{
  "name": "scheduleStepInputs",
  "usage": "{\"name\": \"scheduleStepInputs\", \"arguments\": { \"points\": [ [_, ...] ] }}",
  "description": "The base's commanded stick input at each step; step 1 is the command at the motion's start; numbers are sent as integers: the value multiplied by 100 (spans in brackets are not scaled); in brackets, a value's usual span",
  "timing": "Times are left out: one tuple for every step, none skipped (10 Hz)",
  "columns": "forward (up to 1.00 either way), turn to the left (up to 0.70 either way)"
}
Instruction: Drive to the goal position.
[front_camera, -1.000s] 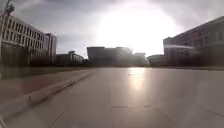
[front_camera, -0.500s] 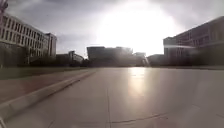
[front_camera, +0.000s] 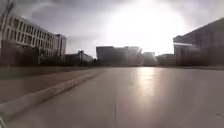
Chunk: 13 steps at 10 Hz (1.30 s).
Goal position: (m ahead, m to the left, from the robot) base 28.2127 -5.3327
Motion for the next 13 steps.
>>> {"name": "scheduleStepInputs", "arguments": {
  "points": [
    [70, 0],
    [70, 0],
    [70, 0],
    [70, 0],
    [70, 0],
    [70, 0],
    [70, 0],
    [70, 0],
    [70, 0],
    [70, 0],
    [70, 0],
    [70, 0],
    [70, 0]
  ]
}}
